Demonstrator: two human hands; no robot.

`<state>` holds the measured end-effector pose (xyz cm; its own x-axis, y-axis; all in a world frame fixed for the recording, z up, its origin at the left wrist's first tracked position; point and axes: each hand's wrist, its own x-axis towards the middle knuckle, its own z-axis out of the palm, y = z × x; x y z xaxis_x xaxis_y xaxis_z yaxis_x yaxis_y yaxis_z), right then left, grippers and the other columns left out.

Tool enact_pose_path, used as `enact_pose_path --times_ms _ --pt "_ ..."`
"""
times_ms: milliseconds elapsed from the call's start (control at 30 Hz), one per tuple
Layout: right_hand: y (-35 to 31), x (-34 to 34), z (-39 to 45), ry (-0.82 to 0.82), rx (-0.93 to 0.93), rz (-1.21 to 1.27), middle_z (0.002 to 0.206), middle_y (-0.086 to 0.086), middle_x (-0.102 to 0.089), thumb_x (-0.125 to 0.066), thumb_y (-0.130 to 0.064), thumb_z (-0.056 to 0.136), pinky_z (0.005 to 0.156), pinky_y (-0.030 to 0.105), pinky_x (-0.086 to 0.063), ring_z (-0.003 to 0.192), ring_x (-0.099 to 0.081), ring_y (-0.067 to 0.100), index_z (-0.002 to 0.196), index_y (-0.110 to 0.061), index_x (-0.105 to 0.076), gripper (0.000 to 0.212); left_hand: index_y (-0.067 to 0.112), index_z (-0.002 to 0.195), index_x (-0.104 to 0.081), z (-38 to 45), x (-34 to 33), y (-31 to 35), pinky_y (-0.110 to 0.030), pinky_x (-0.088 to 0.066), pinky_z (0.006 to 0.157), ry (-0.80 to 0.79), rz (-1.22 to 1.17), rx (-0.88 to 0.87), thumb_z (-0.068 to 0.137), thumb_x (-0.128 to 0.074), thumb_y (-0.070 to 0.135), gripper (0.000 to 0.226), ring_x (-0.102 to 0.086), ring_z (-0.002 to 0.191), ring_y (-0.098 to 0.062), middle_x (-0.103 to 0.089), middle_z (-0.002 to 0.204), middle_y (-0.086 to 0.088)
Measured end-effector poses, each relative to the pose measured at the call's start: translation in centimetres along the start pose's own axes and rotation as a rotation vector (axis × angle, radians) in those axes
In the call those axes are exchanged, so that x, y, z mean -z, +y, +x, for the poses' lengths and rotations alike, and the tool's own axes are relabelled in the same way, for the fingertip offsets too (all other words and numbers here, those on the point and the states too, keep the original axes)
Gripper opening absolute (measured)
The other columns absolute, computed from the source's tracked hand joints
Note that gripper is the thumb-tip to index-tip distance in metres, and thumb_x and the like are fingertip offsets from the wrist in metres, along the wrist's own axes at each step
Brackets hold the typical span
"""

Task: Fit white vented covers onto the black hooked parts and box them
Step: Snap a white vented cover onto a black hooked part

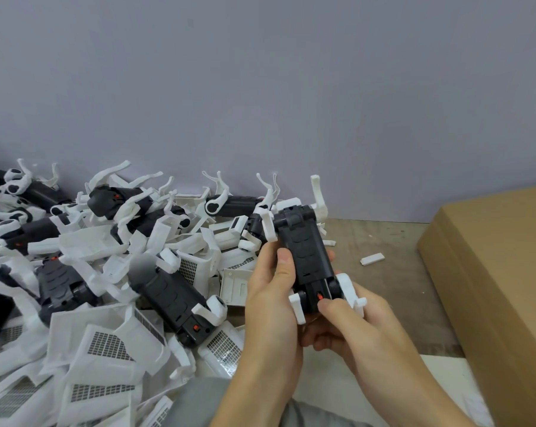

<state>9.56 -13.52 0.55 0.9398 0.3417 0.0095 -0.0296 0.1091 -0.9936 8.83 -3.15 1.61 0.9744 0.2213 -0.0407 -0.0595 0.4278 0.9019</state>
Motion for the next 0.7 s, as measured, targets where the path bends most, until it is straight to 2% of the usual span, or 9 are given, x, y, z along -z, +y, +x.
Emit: enact_pose_path --times_ms 100,200,333,533,600,700 --pt "-0.02 -0.06 0.04 0.024 0.008 -0.039 0.074 0.009 -0.072 -0.055 -0.028 0.080 0.065 0.029 -0.050 0.067 -0.068 0.019 0.084 -0.026 -0.073 0.019 0.024 0.103 -0.068 0.21 0.00 -0.23 -0.021 -0.032 0.041 0.001 0.033 -0.030 0.084 -0.051 0.051 0.036 -0.054 0.068 -0.028 -0.070 0.110 -0.020" --pt "-0.06 -0.14 0.05 0.052 0.008 -0.063 0.068 0.008 -0.070 -0.056 -0.022 0.093 0.063 0.031 -0.050 0.062 -0.066 0.018 0.080 -0.026 -0.072 0.021 0.025 0.102 -0.068 0.40 0.03 -0.43 -0.025 -0.032 0.045 0.000 0.048 -0.068 0.084 -0.051 0.051 0.036 -0.051 0.073 -0.032 -0.065 0.112 -0.026" --pt "-0.30 -0.27 0.04 0.049 -0.003 0.054 0.063 0.006 -0.066 -0.057 -0.035 0.077 0.061 0.035 -0.047 0.060 -0.062 0.022 0.074 -0.027 -0.074 0.019 0.026 0.103 -0.070 0.59 0.16 -0.69 -0.037 -0.038 0.061 -0.013 0.065 -0.110 0.093 -0.057 0.049 0.029 -0.057 0.086 -0.035 -0.069 0.110 -0.021" --pt "0.11 -0.09 0.14 0.036 0.027 0.037 0.063 0.004 -0.066 -0.056 -0.032 0.077 0.065 0.036 -0.049 0.060 -0.064 0.019 0.078 -0.028 -0.074 0.018 0.029 0.103 -0.069 0.50 0.09 -0.64 -0.032 -0.035 0.051 -0.012 0.077 -0.117 0.098 -0.050 0.044 0.025 -0.056 0.085 -0.034 -0.070 0.111 -0.018" --pt "0.24 0.00 0.18 0.036 0.026 0.028 0.064 0.005 -0.066 -0.055 -0.030 0.077 0.065 0.036 -0.049 0.061 -0.064 0.020 0.080 -0.027 -0.074 0.019 0.028 0.104 -0.069 0.61 0.16 -0.75 -0.034 -0.038 0.054 0.003 0.065 -0.112 0.101 -0.046 0.041 0.027 -0.057 0.086 -0.035 -0.070 0.111 -0.019" --pt "0.24 0.02 0.12 0.014 0.017 0.027 0.066 0.007 -0.067 -0.054 -0.027 0.074 0.064 0.034 -0.047 0.064 -0.064 0.022 0.080 -0.026 -0.074 0.021 0.025 0.101 -0.070 0.70 0.23 -0.64 -0.043 -0.041 0.066 0.025 0.049 -0.105 0.099 -0.050 0.043 0.027 -0.058 0.089 -0.038 -0.069 0.110 -0.022"
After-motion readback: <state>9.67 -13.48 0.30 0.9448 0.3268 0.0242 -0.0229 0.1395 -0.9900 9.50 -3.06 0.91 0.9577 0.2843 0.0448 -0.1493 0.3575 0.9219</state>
